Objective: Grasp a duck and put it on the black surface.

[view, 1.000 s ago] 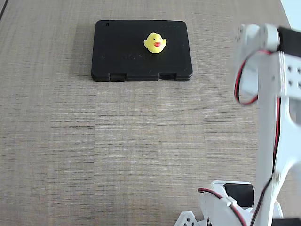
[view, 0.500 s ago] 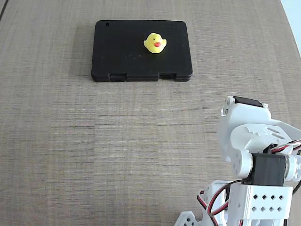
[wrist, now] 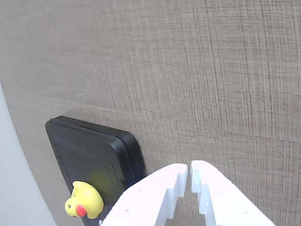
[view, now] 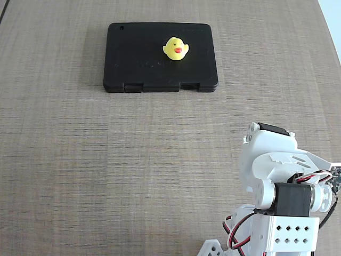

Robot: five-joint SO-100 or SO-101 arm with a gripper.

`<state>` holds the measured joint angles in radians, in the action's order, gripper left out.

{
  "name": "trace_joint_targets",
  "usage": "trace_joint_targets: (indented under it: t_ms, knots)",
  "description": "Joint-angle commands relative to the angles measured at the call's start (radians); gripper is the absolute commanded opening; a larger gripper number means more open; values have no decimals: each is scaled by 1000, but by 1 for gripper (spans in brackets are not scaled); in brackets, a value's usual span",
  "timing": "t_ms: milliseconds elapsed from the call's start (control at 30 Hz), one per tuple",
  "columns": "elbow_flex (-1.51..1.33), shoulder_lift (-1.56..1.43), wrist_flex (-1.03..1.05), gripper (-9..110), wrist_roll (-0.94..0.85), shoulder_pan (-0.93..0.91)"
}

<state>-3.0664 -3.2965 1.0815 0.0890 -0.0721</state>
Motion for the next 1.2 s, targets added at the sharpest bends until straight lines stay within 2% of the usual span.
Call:
trace_joint_targets:
  t_ms: [0, 1167]
  knots:
    - [-8, -66, -9, 0, 3, -5]
    - [-34, -64, -20, 0, 12, 9]
